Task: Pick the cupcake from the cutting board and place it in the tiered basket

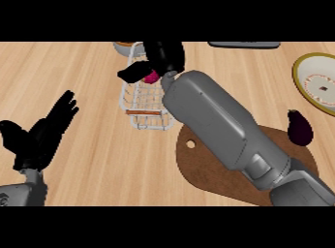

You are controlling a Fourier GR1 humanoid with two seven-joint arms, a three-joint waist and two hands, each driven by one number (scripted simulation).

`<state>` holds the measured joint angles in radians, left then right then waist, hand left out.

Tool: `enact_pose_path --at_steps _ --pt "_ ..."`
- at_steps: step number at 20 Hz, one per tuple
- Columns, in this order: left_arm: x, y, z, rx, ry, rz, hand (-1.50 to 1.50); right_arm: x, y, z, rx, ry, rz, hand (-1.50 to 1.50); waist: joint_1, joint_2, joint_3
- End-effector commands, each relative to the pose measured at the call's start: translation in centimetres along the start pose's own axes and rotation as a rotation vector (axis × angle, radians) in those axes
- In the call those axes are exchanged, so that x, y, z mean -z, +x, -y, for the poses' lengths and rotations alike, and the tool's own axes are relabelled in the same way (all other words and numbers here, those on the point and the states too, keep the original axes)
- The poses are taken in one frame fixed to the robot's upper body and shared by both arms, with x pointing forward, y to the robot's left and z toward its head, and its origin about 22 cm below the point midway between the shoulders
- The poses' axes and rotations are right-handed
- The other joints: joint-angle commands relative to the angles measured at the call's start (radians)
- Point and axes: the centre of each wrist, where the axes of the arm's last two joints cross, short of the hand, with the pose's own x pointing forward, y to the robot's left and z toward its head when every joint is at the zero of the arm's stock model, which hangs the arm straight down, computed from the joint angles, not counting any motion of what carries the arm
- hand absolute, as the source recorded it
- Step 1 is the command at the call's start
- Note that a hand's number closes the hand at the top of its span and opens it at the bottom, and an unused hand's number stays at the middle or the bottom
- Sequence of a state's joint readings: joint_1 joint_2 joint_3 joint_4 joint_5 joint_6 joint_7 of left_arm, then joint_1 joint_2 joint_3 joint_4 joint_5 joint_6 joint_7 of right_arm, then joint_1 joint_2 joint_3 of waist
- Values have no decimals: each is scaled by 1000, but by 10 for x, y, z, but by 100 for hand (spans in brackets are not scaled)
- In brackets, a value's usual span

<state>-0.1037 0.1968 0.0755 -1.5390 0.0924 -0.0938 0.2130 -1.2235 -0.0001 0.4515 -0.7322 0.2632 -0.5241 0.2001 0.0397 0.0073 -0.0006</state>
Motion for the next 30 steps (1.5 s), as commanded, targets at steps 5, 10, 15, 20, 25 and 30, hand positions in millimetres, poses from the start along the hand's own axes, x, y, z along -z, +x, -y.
enact_pose_path --at_steps 5,10,15,20,25,30 --pt "7 8 -2 0 7 -6 0 12 2 27 358 -85 -81 -150 -15 0 1" --pt "4 20 -7 6 18 15 0 16 -14 45 520 -199 -123 -150 -25 -3 1" --pt "-17 22 -17 13 24 -8 0 25 -53 111 507 -374 -138 -150 -25 -8 2" --pt "-15 -4 -8 19 31 -5 0 21 -83 170 523 -459 -188 -150 -35 -6 1" --pt "-7 -2 -2 -8 42 -5 0 -6 -134 230 523 -503 -178 -150 -39 -5 1" --pt "-11 7 -8 -6 13 -7 0 -28 -163 287 505 -505 -193 -150 -32 -6 1"
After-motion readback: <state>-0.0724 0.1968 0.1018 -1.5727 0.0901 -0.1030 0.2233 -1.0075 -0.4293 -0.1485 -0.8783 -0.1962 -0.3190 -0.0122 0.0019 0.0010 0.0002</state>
